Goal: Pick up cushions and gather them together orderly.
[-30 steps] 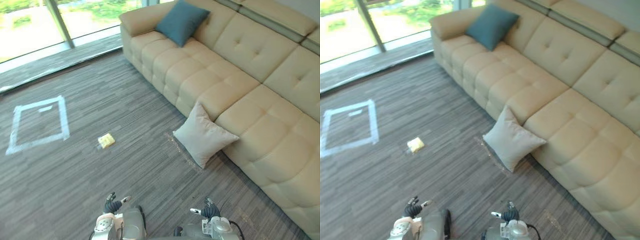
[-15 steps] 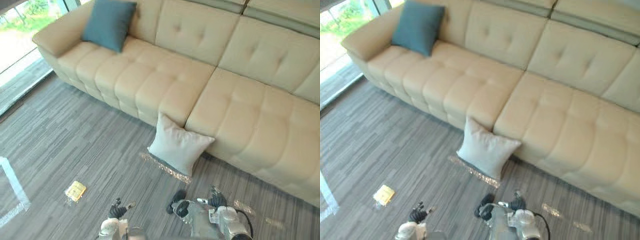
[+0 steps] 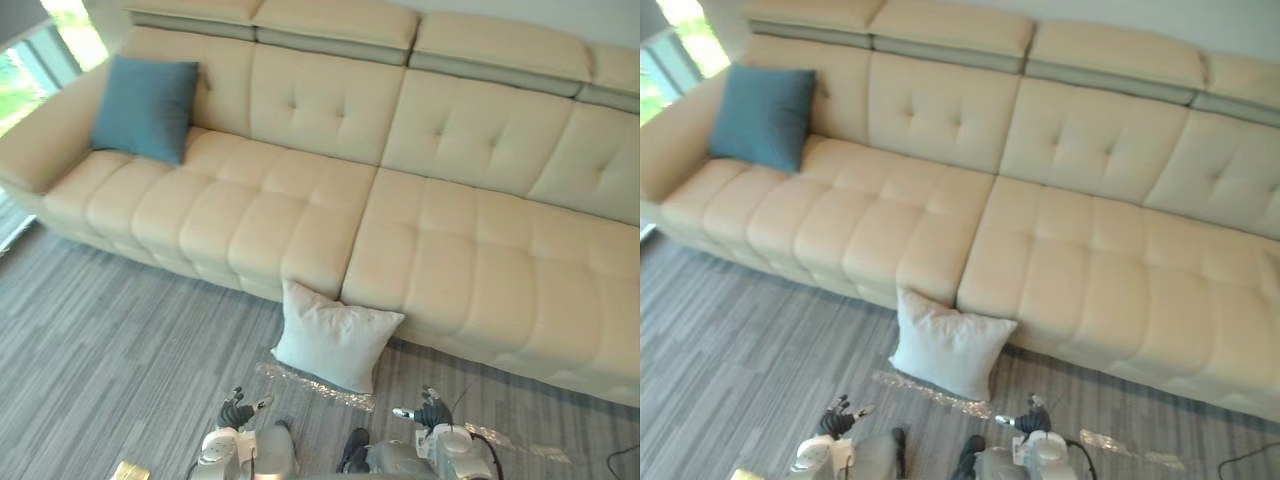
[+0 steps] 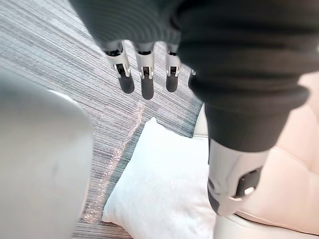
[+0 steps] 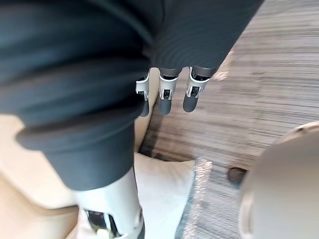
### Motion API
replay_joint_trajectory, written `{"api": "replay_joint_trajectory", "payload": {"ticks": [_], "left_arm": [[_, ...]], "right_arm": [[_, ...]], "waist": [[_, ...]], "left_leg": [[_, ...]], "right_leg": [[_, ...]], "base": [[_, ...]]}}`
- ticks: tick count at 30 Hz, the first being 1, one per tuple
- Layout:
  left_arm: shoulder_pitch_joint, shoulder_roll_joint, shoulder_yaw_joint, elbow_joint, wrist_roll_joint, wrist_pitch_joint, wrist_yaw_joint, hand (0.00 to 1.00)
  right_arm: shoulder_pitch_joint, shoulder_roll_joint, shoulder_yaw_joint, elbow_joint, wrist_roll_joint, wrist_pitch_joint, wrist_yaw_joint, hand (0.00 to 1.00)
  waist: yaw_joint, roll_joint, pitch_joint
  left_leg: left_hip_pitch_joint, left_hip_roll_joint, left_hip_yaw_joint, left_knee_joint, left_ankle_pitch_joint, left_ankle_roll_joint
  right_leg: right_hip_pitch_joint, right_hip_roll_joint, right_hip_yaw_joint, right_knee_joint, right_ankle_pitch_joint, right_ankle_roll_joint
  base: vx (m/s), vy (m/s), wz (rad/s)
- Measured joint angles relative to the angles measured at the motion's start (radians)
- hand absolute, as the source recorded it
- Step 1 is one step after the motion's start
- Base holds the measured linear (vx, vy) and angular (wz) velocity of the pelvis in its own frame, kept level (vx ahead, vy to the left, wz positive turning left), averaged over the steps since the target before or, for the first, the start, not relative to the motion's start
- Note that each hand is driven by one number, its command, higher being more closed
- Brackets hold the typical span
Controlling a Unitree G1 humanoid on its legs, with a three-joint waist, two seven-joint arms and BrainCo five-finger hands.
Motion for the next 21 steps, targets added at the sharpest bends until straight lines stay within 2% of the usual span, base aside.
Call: {"api": "replay_joint_trajectory", "payload": {"ticks": [4,15,21], "left_arm": [[0.006,-0.001,0.004,0.014,0.001,0.0,-0.001,0.0],[0.014,-0.003,0.006,0.019,0.003,0.0,-0.001,0.0],[0.015,-0.007,0.007,0.02,0.005,0.0,0.0,0.0]], "right_arm": [[0.006,0.009,0.001,0.005,-0.003,0.0,-0.002,0.0],[-0.003,0.005,-0.001,0.032,-0.003,-0.001,-0.001,0.0],[-0.005,0.004,0.002,0.039,-0.003,-0.001,-0.001,0.0]], "waist": [[-0.002,0.0,-0.003],[-0.005,0.0,-0.009],[-0.005,0.001,-0.016]], "left_leg": [[0.082,-0.024,0.027,-0.052,0.005,0.008],[0.118,-0.029,0.021,-0.142,0.029,0.034],[0.117,-0.035,0.046,-0.187,0.056,0.043]], "right_leg": [[0.049,-0.016,0.038,-0.026,0.009,0.017],[0.044,-0.009,0.053,-0.044,0.014,0.023],[0.032,-0.003,0.076,-0.098,0.068,0.024]], "base": [[0.11,0.11,-0.28],[-0.03,-0.002,-0.02],[-0.07,0.017,-0.14]]}}
